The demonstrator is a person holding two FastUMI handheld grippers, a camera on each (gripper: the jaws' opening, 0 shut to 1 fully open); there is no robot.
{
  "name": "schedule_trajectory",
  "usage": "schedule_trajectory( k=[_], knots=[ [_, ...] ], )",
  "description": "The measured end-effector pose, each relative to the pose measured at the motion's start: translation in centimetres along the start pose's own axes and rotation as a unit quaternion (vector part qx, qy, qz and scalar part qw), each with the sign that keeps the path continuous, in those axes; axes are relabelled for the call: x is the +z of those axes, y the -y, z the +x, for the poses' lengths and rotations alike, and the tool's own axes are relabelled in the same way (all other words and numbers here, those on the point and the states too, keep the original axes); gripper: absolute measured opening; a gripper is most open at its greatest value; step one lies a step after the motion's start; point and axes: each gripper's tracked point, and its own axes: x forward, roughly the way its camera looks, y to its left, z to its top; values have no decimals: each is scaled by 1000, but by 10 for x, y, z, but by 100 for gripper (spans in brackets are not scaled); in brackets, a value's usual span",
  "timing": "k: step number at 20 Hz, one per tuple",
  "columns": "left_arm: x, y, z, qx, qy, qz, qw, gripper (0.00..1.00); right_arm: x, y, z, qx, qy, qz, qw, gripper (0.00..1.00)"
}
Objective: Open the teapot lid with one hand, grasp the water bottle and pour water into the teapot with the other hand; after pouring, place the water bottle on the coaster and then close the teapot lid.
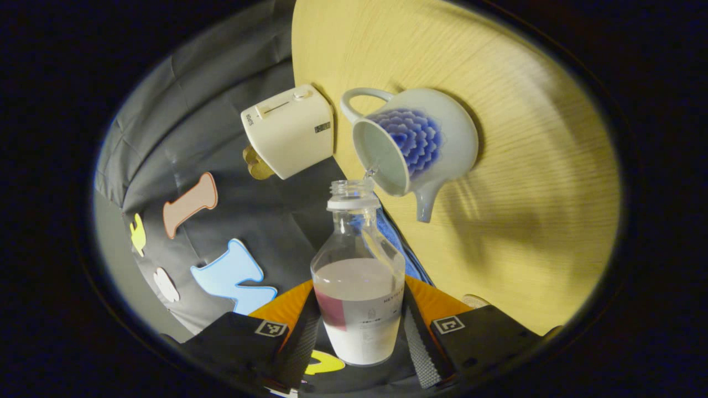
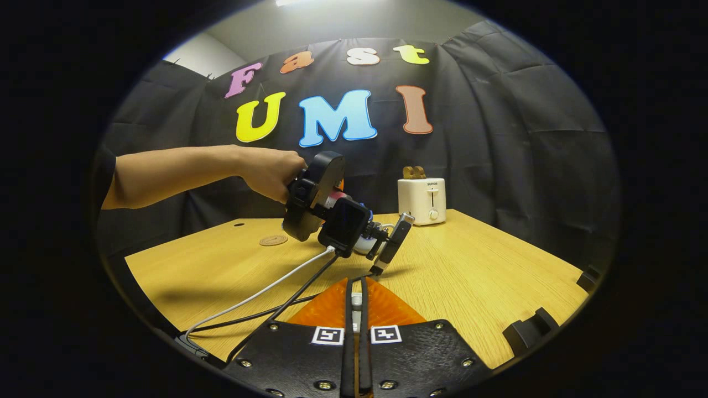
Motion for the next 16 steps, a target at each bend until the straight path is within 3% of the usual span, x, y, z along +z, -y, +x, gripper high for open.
schedule_trajectory(
  k=[16],
  knots=[
    [1,-11,1,-2,-4,60,998,88,0,6,-1,-6,3,-2,1000,4]
  ],
)
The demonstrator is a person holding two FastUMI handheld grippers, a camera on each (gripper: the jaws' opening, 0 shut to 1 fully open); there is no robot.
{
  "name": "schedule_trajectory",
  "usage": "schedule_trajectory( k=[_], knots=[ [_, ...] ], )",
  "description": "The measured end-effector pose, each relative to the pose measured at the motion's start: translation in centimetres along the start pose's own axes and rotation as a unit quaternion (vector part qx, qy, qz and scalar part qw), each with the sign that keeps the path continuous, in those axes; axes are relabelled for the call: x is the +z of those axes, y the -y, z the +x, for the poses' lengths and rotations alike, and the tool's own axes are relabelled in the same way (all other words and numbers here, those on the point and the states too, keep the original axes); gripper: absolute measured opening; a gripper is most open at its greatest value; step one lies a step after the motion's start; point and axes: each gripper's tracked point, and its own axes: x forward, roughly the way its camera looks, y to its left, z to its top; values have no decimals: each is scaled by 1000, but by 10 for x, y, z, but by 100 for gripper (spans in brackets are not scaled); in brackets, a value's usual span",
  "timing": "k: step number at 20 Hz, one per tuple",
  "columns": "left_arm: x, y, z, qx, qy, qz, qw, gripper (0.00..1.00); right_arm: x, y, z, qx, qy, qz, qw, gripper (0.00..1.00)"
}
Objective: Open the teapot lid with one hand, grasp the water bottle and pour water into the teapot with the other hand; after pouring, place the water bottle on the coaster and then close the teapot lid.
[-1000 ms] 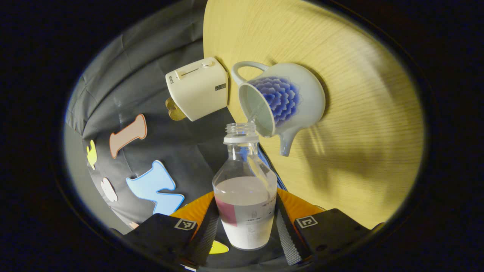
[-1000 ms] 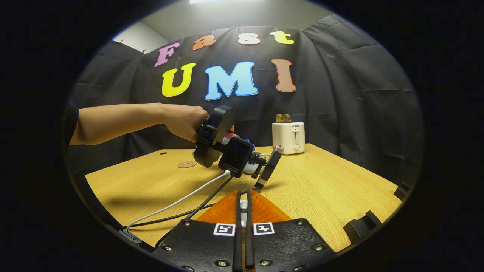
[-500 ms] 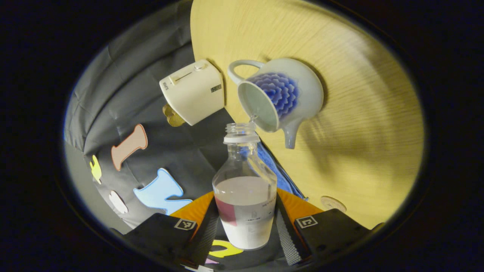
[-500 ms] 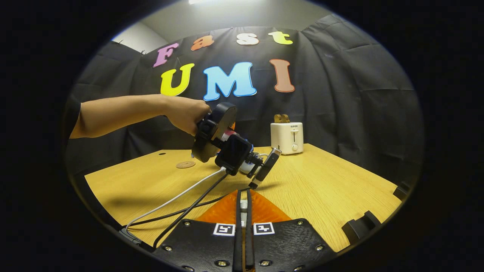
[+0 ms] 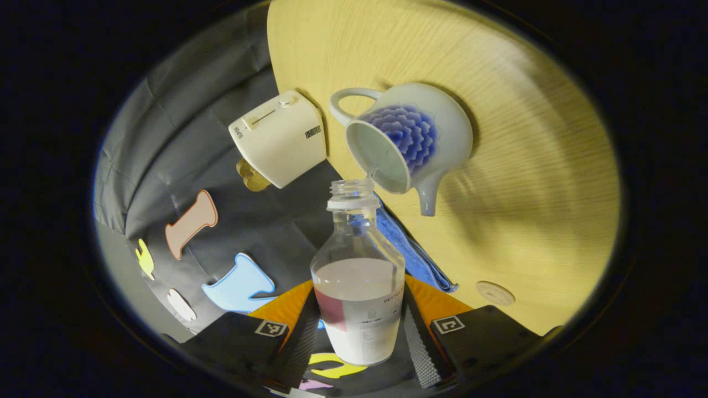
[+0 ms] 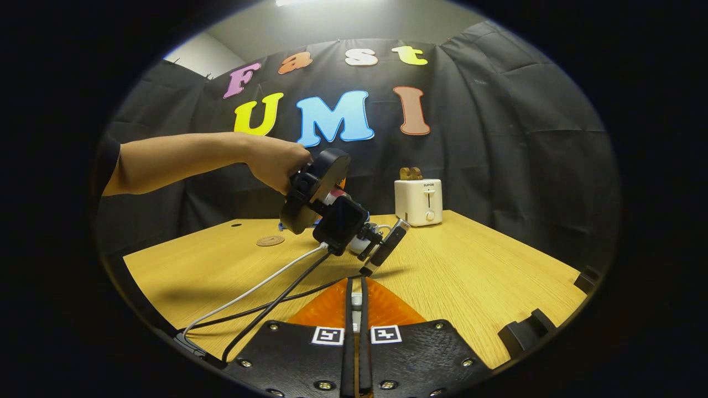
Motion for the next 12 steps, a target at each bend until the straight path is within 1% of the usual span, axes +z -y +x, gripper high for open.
schedule_trajectory(
  k=[6,7,8,12],
  knots=[
    [-1,-3,-1,2,-3,7,1000,88,-2,1,1,0,-1,0,1000,4],
    [-1,-2,-1,2,-3,7,1000,81,-1,1,1,0,-1,0,1000,4],
    [-1,-2,-2,2,-2,7,1000,88,-1,2,1,-1,0,0,1000,4],
    [1,0,-1,4,4,-8,1000,88,-2,2,1,-1,-2,0,1000,4]
  ],
)
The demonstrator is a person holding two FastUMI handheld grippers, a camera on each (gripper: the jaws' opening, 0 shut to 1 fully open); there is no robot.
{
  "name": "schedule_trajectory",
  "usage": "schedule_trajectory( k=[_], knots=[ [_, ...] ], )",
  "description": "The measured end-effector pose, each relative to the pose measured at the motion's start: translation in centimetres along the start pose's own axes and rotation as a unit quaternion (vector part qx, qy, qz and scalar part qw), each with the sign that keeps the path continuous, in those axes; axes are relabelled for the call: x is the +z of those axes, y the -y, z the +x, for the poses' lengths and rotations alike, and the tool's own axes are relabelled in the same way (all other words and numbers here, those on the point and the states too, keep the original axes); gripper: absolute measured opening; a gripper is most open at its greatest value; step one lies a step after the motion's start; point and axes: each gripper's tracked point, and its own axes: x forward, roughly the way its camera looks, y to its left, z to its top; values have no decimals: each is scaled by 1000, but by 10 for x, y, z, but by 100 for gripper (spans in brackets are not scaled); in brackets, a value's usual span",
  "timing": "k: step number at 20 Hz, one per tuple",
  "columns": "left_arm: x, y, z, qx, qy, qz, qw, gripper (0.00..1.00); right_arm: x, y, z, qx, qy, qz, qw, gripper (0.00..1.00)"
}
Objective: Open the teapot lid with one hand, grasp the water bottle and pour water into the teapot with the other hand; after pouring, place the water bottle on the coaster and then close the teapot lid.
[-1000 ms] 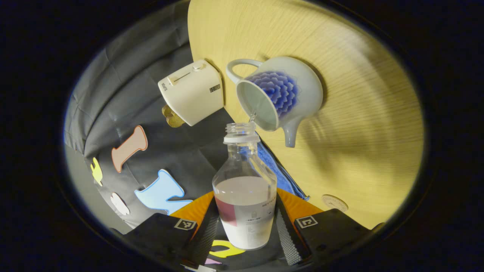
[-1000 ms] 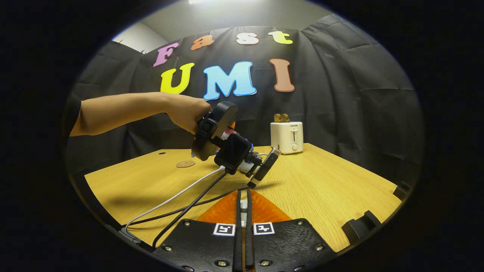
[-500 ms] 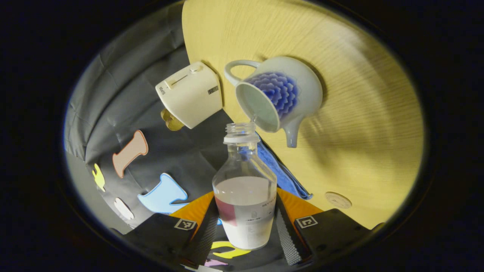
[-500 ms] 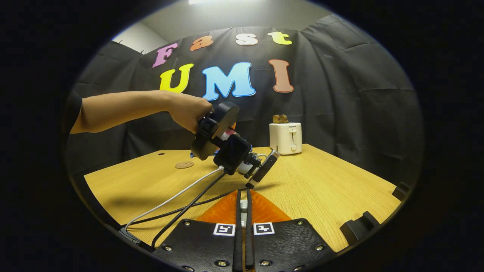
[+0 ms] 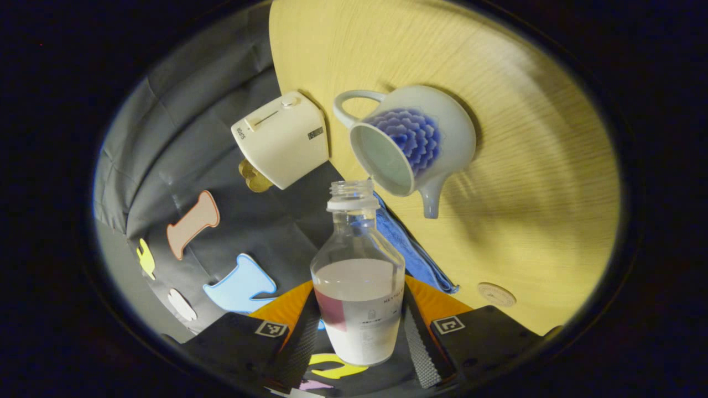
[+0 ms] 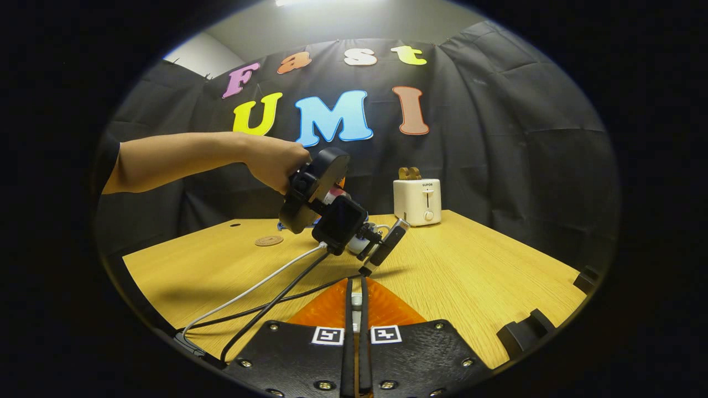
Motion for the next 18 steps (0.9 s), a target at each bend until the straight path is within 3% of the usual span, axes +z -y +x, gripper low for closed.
schedule_trajectory(
  k=[5,10,14,15,17,18],
  knots=[
    [0,1,1,8,9,-28,1000,88,4,0,-1,-2,7,-9,1000,4],
    [0,9,0,16,37,-107,993,88,16,6,1,-12,23,-25,999,4],
    [-5,18,3,26,72,-268,960,88,37,7,9,-12,43,-40,998,4],
    [-18,21,-4,31,78,-325,942,88,46,7,14,-12,51,-43,998,4],
    [-37,22,-7,39,78,-387,918,88,55,7,22,-12,59,-42,997,4],
    [-45,22,-5,42,80,-430,898,88,59,7,29,-12,61,-44,997,4]
  ],
)
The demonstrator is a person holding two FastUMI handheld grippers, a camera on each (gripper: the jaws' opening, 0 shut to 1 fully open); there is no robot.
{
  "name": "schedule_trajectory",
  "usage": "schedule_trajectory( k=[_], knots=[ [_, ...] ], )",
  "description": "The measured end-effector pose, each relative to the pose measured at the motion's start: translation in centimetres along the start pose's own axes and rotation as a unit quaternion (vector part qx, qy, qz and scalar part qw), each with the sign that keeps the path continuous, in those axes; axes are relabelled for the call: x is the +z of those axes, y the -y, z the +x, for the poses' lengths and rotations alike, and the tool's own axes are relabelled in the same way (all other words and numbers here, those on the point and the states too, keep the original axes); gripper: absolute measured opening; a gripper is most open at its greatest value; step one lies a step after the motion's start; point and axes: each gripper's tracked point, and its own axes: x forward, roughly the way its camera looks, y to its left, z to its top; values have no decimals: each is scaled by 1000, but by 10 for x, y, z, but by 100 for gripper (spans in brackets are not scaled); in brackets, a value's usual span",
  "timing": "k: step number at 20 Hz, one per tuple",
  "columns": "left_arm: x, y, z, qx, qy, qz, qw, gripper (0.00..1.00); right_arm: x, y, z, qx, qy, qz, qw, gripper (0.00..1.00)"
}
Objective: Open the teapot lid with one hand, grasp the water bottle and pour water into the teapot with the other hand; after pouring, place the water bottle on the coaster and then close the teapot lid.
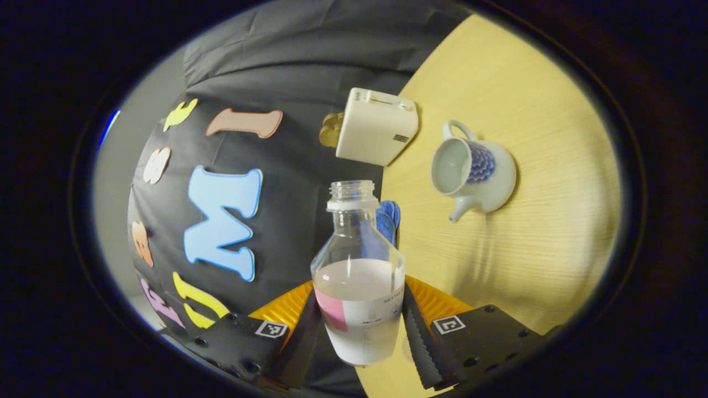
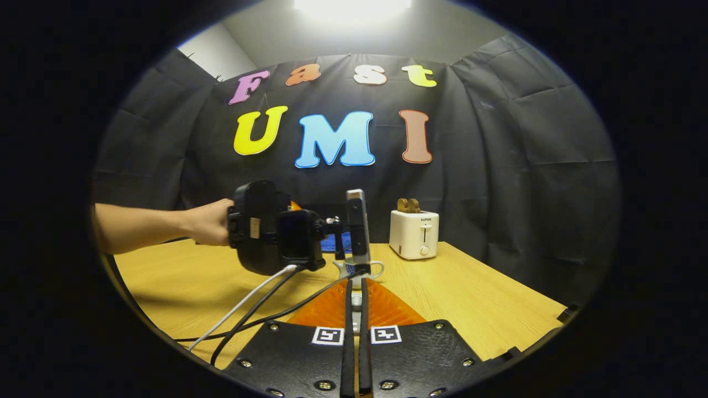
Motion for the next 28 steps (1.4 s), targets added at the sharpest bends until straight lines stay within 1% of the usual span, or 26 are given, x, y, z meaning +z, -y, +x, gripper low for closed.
schedule_trajectory(
  k=[1,2,5,7,9,11,12,14,17,18,20,21,22,25,26,28],
  knots=[
    [-7,-5,1,3,4,-56,998,88,3,-1,7,1,3,-2,1000,4],
    [-14,-8,1,8,6,-94,996,88,5,-3,14,2,4,-5,1000,4],
    [-25,-17,7,23,2,-187,982,88,7,-11,34,10,7,-11,1000,4],
    [-46,-16,8,31,0,-260,965,88,8,-18,52,18,4,-8,1000,4],
    [-59,-23,1,40,7,-315,948,88,6,-23,64,21,-2,-3,1000,4],
    [-76,-35,-7,53,20,-372,927,88,3,-26,76,23,-8,2,1000,4],
    [-82,-41,-11,59,29,-403,913,88,2,-27,80,23,-10,3,1000,4],
    [-97,-52,-19,59,46,-466,882,88,-1,-28,87,23,-16,6,1000,4],
    [-130,-60,-21,64,47,-543,836,87,-5,-31,95,26,-21,10,999,4],
    [-143,-65,-16,75,44,-557,826,87,-5,-32,98,26,-22,9,999,4],
    [-153,-68,-9,77,49,-575,813,87,-7,-34,103,27,-22,8,999,4],
    [-154,-68,-7,75,52,-581,808,87,-8,-35,105,29,-24,8,999,4],
    [-158,-67,-3,76,53,-585,806,87,-9,-36,107,30,-25,8,999,4],
    [-166,-65,6,82,47,-577,811,87,-12,-33,111,25,-27,10,999,4],
    [-165,-63,8,78,45,-576,812,87,-13,-32,112,23,-27,11,999,4],
    [-166,-55,16,71,37,-583,808,87,-15,-28,114,18,-30,14,999,4]
  ],
)
